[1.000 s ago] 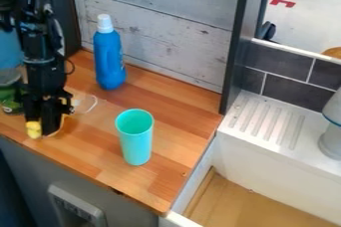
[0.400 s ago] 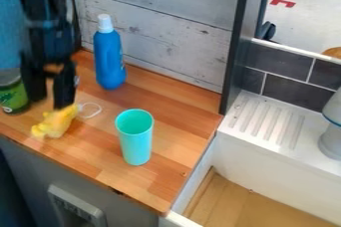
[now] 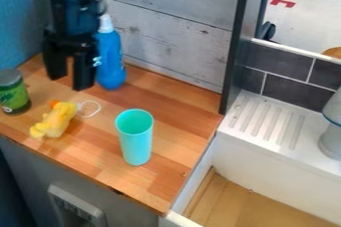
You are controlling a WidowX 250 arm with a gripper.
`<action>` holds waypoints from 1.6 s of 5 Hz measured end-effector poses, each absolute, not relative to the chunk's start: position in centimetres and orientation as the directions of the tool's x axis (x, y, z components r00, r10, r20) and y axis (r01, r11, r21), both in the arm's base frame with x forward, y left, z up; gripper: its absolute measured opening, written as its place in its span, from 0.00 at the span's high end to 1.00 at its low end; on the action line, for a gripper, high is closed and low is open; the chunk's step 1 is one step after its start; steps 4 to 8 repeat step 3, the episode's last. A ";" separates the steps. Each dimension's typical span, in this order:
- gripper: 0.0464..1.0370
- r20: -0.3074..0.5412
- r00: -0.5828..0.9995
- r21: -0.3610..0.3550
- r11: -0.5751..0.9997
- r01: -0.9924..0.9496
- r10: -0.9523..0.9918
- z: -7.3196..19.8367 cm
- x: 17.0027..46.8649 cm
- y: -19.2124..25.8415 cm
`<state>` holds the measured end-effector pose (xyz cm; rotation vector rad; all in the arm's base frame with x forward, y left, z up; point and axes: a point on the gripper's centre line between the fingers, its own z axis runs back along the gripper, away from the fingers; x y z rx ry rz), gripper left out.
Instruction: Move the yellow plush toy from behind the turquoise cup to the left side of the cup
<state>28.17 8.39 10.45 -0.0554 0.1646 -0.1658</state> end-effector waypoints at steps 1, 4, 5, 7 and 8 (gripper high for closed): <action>0.04 -0.176 0.941 -0.130 0.954 0.269 -0.290 11.4 28.1 5.0; 0.04 -0.238 0.872 -0.144 0.903 0.404 -0.428 10.9 27.3 0.3; 0.04 -0.238 0.872 -0.144 0.903 0.404 -0.428 10.9 27.3 0.3; 0.04 -0.238 0.872 -0.144 0.903 0.404 -0.428 10.9 27.3 0.3; 0.04 -0.238 0.872 -0.144 0.903 0.404 -0.428 10.9 27.3 0.3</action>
